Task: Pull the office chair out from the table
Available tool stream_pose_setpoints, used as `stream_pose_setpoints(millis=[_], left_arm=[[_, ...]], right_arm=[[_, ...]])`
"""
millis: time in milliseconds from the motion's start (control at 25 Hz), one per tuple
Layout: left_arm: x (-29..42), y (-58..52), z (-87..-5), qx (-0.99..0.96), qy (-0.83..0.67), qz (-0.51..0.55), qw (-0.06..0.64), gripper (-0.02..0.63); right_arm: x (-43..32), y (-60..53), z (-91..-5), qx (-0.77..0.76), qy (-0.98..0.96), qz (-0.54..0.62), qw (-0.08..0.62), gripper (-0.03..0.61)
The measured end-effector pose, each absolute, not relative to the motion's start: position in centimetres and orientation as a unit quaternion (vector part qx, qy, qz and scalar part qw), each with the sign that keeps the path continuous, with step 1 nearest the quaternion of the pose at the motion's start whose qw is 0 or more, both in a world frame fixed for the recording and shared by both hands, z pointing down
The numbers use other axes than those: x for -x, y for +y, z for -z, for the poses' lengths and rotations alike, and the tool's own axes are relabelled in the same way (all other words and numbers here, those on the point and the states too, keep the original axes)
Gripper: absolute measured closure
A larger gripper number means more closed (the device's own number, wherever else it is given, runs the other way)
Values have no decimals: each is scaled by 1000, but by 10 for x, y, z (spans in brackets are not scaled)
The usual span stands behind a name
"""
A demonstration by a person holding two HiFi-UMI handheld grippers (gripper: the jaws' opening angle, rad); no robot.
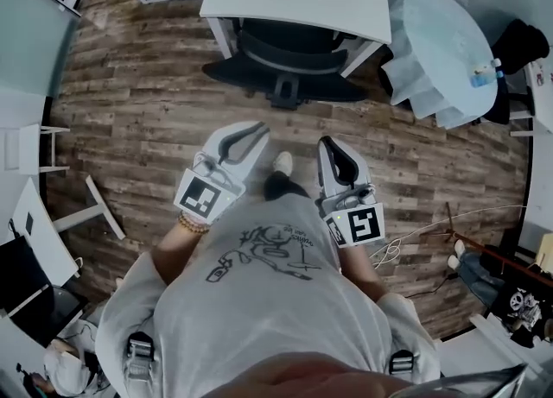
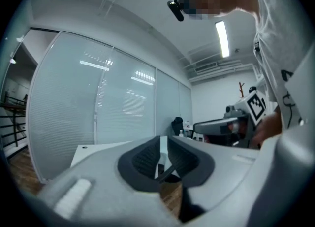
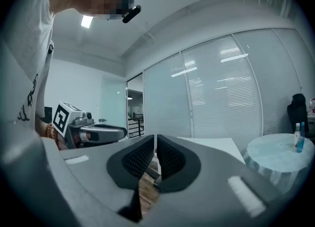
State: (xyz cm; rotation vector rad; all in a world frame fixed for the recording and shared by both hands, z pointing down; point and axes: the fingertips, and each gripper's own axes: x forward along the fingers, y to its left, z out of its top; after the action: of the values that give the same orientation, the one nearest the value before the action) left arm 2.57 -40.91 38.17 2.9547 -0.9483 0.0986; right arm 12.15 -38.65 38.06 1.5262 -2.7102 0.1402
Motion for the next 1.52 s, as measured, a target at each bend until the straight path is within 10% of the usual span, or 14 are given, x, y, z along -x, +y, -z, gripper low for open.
stream_pose_setpoints(millis=[880,1520], left_arm=[[-27,-579,-630,-865,-145,-457,-147,419],[-26,-550,-665,-828,-109,-524,-168,497]], right_arm=[[-155,-549,-618,-267,-851,98,442,356],[-162,-526,-662,-243,-826,92,501,466]])
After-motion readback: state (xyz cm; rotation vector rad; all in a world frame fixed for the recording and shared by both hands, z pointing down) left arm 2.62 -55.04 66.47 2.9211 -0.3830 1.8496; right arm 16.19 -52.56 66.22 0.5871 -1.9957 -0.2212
